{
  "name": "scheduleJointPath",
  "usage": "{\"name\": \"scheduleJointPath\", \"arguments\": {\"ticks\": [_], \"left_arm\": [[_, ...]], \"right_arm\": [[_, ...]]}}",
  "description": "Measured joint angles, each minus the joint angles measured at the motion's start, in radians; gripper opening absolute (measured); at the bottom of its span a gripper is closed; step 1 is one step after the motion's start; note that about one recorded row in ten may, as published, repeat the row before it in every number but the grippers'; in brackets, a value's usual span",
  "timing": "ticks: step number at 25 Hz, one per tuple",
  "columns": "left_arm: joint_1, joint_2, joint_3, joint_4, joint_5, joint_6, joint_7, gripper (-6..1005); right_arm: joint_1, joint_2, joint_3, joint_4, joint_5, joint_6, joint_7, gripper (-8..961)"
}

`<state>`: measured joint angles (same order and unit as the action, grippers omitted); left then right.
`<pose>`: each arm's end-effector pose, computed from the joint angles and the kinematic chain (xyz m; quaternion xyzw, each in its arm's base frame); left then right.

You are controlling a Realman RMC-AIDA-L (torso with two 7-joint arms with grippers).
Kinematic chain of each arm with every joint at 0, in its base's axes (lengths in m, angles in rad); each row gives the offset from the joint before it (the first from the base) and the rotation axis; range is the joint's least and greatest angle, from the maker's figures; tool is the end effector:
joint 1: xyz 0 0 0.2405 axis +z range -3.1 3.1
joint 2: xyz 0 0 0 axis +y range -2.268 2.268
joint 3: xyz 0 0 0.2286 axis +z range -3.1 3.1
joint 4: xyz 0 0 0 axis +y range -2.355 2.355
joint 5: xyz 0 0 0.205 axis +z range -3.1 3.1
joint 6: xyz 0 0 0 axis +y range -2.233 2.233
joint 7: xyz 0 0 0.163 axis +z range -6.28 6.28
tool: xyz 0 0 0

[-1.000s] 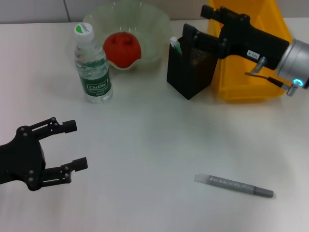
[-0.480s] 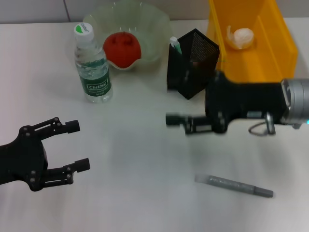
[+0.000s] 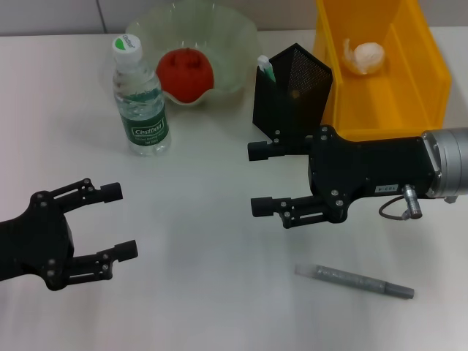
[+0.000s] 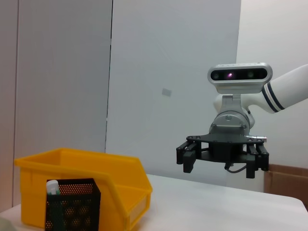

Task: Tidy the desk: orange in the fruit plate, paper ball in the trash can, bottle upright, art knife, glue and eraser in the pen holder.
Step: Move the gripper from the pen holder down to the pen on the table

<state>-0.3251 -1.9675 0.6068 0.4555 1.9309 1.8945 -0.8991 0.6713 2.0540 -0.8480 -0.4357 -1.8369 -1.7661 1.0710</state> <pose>-0.2750 0.2292 0.0277 -0.9291 -0.0997 -0.3321 0.1285 0.1663 0.2960 -0.0289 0.9435 -0.0314 -0.3297 0.0097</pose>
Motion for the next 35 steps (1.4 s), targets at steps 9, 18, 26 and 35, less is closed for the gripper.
{"name": "scheduleJointPath", "arguments": {"ticks": [9,18,26,35], "left_arm": [[-0.002,-0.005,0.0,0.0,0.002,0.0,-0.001,827],[-0.003,-0.008,-0.004,0.0,-0.001,0.0,-0.007,827],[0.0,-0.01,-0.006,0.0,-0.003,-0.003,-0.008,827],[0.001,-0.018,-0.006,0.0,-0.004,-0.008,-0.009,827]], "right_arm": [[-0.007,0.011,-0.001,-0.224,-0.12,-0.048,0.273,747],[0.009,0.023,-0.149,-0.564,-0.355,-0.122,0.591,746],[0.087,0.023,-0.298,-0.665,-0.514,-0.181,0.706,738],[0.153,0.028,-0.496,-0.67,-0.629,-0.132,0.788,721]]}}
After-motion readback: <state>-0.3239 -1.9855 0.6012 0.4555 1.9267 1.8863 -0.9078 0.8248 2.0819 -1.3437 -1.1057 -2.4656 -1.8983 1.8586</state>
